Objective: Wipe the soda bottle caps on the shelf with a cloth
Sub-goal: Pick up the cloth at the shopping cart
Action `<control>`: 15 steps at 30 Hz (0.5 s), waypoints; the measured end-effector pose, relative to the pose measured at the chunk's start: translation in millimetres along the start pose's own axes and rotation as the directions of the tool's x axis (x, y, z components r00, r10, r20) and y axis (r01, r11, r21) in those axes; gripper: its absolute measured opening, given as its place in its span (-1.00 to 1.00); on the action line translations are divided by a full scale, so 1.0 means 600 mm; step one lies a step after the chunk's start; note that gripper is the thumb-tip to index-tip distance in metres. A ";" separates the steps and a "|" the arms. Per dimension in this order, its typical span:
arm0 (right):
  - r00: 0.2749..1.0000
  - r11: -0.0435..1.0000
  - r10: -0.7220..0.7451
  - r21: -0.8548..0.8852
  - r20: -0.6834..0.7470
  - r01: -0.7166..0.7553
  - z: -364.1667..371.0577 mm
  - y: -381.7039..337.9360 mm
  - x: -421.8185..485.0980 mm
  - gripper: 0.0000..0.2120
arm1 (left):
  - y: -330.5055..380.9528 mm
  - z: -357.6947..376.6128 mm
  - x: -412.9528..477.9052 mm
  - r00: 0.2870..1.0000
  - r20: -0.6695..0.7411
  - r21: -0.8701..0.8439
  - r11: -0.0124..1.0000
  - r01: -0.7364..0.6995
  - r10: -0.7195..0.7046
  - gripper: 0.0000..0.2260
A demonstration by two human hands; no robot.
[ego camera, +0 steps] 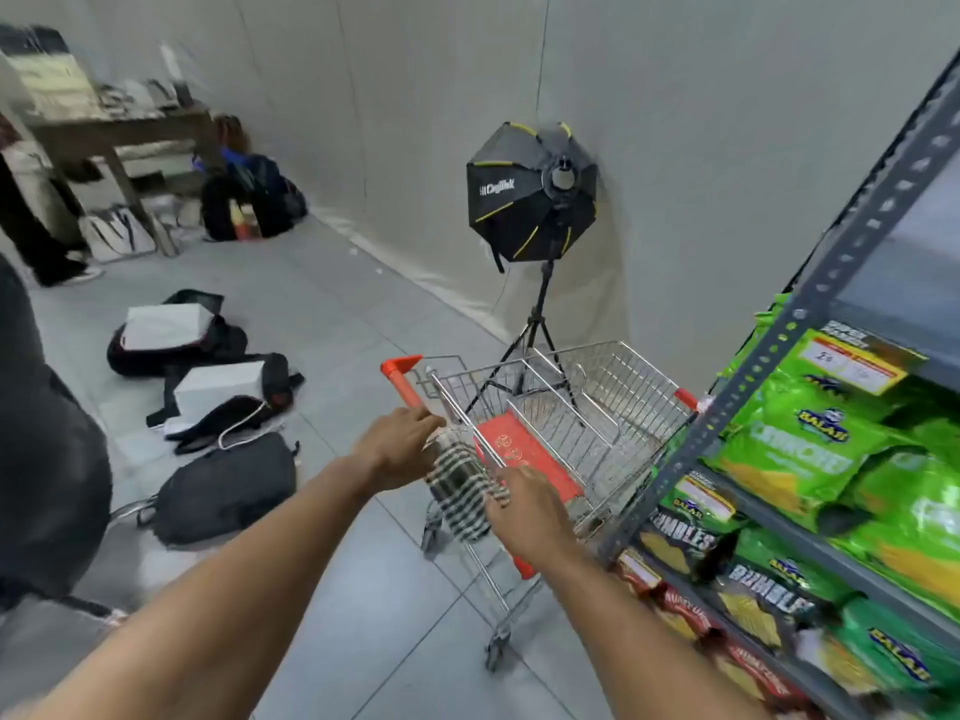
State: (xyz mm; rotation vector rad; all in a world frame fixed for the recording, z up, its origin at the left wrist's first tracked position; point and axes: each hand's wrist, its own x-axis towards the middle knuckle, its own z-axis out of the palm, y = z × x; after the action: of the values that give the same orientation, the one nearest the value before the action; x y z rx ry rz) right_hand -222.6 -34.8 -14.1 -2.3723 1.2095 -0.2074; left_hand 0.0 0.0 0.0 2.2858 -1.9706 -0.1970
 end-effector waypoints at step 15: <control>0.970 0.971 0.239 -0.022 0.045 -0.239 0.054 0.005 0.051 -0.59 | 0.017 0.050 0.159 0.937 0.343 0.034 0.998 0.058 -0.066 -0.78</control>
State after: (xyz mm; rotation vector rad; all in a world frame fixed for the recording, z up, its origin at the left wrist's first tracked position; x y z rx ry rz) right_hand -195.6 -49.8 -46.1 -2.2065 1.4642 -0.0617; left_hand -1.3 -95.7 -29.9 2.4699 -2.0597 -0.6237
